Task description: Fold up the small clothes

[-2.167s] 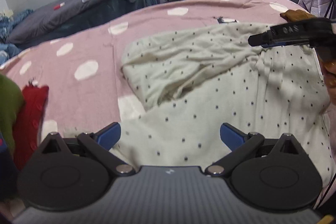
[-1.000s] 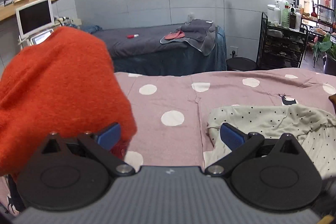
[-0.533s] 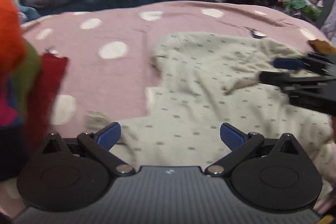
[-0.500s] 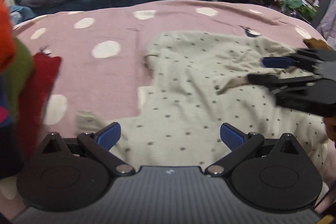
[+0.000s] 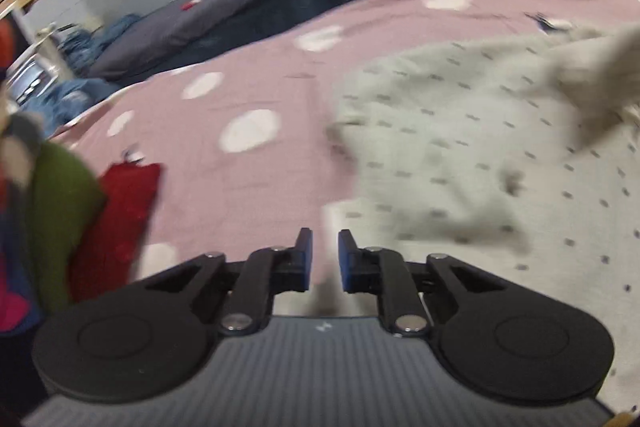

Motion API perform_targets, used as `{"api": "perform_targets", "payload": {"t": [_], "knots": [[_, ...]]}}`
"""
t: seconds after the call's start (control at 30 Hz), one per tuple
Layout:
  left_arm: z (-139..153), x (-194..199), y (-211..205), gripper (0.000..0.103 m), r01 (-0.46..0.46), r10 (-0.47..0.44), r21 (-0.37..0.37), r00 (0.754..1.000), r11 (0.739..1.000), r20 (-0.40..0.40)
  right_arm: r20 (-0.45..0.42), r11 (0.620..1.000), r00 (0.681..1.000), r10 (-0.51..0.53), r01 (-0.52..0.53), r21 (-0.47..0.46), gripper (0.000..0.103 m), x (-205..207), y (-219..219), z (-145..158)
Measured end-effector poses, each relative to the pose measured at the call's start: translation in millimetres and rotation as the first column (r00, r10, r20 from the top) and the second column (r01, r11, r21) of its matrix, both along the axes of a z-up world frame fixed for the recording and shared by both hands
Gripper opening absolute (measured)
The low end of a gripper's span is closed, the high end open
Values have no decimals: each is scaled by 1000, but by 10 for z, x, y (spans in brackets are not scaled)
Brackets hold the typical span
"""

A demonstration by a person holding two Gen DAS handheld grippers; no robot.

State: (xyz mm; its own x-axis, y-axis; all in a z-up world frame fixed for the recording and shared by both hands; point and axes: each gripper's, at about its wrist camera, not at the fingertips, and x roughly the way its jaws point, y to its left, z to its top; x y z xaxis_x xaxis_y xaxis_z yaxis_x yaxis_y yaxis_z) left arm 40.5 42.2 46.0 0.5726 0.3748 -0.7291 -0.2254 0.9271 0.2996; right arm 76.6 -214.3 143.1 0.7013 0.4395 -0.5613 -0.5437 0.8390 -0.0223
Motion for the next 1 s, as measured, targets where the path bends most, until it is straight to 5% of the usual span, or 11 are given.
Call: {"api": "perform_targets", "payload": {"t": [0.17, 0.23, 0.27, 0.3, 0.47, 0.57, 0.6, 0.63, 0.73, 0.87, 1.0], "knots": [[177, -207, 602, 17, -142, 141, -76, 990, 987, -16, 38, 945, 952, -304, 296, 141, 4, -266, -1180, 441], [223, -210, 631, 58, -152, 155, -156, 988, 976, 4, 26, 927, 941, -337, 327, 184, 4, -400, -1454, 549], [246, -198, 587, 98, -130, 138, -190, 990, 973, 31, 25, 922, 940, -341, 329, 203, 4, -474, -1531, 576], [266, -178, 487, 103, -85, 101, -209, 993, 974, 66, 28, 920, 940, -340, 326, 218, 4, -529, -1558, 591], [96, 189, -242, 103, 78, -78, -11, 997, 997, -13, 51, 847, 864, -501, 477, 234, 6, -662, -1703, 715], [-63, 318, -598, 103, 157, -152, 141, 987, 977, -45, 32, 855, 886, -462, 436, 279, 44, -672, -1744, 727], [-93, 346, -645, 103, 170, -164, 155, 985, 973, -49, 55, 863, 896, -441, 406, 301, 83, -709, -1756, 738], [-115, 387, -667, 103, 168, -162, 160, 985, 973, -54, 86, 871, 898, -431, 388, 302, 103, -732, -1720, 751], [-80, 445, -566, 103, 141, -139, 110, 990, 984, -26, 156, 907, 911, -383, 337, 253, 103, -713, -1576, 797], [-92, 596, -258, 103, 96, -97, -14, 995, 995, -22, 30, 955, 989, -147, 134, 263, 103, -282, -1201, 623], [-262, 772, -126, 94, 103, -113, -149, 992, 983, -56, -74, 975, 996, -51, 66, 213, 103, 396, -697, 275]]}}
